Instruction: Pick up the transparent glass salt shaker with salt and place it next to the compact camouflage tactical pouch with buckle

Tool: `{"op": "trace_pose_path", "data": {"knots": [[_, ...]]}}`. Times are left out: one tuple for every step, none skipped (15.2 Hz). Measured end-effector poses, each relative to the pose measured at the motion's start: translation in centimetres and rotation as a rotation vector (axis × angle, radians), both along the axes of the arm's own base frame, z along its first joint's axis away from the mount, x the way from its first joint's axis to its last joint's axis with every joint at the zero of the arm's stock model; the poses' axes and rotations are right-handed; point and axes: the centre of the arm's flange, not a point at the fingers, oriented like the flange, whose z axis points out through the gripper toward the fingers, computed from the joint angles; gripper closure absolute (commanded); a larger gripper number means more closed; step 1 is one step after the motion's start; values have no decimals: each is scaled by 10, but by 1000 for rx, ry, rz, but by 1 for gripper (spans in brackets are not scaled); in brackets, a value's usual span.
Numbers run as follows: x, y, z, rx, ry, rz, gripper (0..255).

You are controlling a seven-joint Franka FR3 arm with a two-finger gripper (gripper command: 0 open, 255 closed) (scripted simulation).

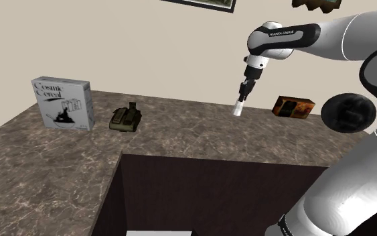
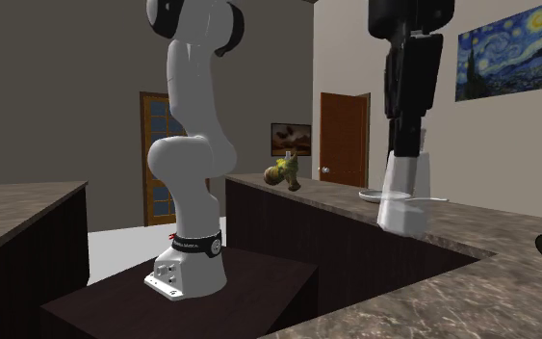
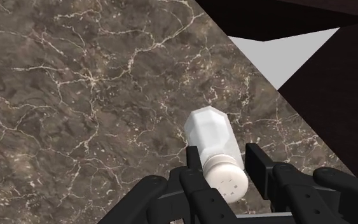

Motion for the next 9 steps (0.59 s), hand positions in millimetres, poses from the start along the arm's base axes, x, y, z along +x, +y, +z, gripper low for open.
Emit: {"op": "trace_pose_path", "data": {"knots": [[8,12,0,0,0,0,255],[14,23,1,0,0,0,255],[23,34,1,0,1,0,255],[28,43,0,0,0,0,255],[32,54,0,0,0,0,255],[39,67,-1,0,0,0,255],[47,81,2,-1,1,0,255],[52,91,1,0,0,0,255],[61,101,1,0,1,0,255]]}}
